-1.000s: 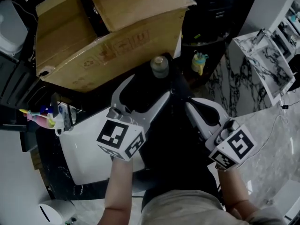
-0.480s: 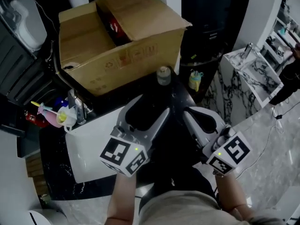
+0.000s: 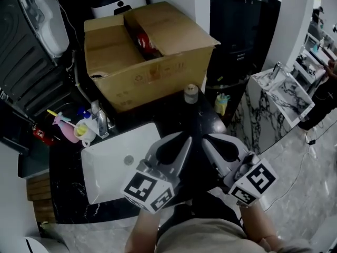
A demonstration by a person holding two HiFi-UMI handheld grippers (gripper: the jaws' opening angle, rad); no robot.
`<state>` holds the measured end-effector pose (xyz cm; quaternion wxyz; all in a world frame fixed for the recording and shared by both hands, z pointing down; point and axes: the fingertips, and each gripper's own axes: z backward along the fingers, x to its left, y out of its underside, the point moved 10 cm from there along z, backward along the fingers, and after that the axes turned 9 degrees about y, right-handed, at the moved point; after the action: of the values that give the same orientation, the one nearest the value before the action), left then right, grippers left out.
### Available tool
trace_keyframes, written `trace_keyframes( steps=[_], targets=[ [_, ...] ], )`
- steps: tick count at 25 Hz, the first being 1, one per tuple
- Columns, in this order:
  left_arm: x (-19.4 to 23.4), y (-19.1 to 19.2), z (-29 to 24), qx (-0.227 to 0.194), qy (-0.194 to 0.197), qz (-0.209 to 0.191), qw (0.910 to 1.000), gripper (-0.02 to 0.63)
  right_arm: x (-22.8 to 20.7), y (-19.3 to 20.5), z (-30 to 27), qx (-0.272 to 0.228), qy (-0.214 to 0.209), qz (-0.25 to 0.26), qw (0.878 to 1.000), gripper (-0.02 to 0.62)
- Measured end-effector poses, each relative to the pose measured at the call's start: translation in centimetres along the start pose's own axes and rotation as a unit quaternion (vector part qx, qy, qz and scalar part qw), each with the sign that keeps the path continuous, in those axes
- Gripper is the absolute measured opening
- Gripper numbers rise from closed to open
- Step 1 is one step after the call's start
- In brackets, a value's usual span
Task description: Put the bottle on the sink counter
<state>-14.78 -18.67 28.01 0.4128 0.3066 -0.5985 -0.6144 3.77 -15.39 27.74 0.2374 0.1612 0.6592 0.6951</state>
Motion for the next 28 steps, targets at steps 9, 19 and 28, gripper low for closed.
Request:
trace_keyframes(
  steps=[9,19,28],
  targets=[
    [-1.5,1.0,3.5,0.001,0.025,0.010,0.9996,0.006,3.5,0.7,0.5,0.018,-0.036,0.016,0.999,0.003],
    [-2.3,2.4,6.0,-0.001,0.029,0.029,0.9992,0.006,4.3,0.9,0.8,0.025,-0.043,0.047,0.998,0.003],
    [-2.2,2.9,6.8,0.012,0.012,0.009,0.9998,0.006,5.2,1.7,0.9,0.046,-0.057,0.065,0.995,0.003]
  ],
)
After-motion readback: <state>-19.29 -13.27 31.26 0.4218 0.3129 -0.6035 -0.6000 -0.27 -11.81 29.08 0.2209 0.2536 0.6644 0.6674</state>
